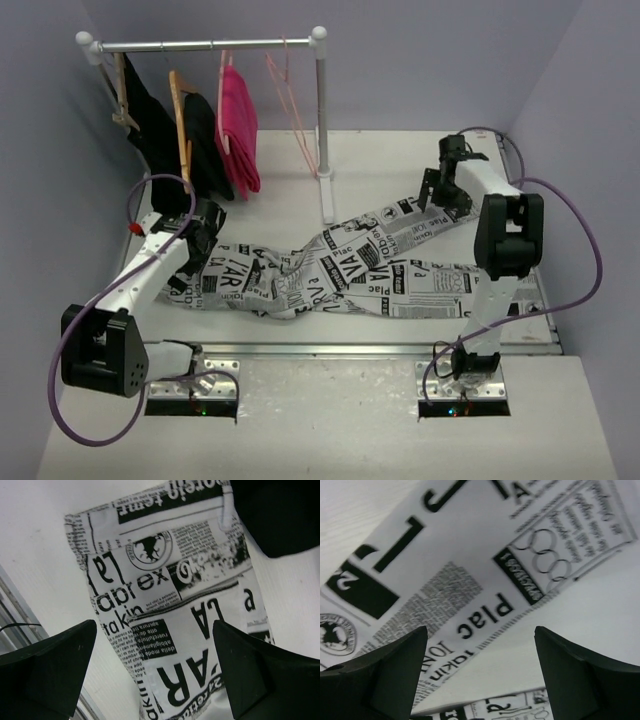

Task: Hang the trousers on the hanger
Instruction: Fold the trousers at the center of the board.

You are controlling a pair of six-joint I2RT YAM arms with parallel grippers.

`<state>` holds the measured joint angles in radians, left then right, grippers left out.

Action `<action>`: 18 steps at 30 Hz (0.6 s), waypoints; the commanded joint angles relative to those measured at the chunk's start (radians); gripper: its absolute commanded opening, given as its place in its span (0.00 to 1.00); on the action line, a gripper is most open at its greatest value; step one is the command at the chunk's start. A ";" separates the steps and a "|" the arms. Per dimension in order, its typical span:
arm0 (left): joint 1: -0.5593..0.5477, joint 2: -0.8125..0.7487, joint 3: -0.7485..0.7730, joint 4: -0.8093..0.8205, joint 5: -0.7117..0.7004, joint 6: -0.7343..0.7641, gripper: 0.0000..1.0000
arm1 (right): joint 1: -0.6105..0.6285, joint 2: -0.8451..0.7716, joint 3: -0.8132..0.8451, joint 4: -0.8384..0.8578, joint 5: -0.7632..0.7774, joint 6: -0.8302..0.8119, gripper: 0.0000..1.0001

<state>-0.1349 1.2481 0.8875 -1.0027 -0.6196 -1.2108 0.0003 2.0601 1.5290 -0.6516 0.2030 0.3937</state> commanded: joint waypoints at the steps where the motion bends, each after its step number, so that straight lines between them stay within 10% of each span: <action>1: 0.005 -0.093 0.008 0.096 0.108 0.208 1.00 | -0.095 0.018 0.144 -0.010 0.075 0.001 0.88; 9: 0.003 -0.250 -0.031 0.262 0.428 0.624 1.00 | -0.109 0.084 0.283 -0.020 0.188 -0.120 0.81; 18: 0.002 -0.389 -0.068 0.371 0.721 0.742 1.00 | -0.101 0.246 0.357 0.030 0.090 -0.198 0.81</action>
<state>-0.1356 0.9188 0.8464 -0.7330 -0.0335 -0.5565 -0.0999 2.2430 1.8182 -0.6430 0.3540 0.2368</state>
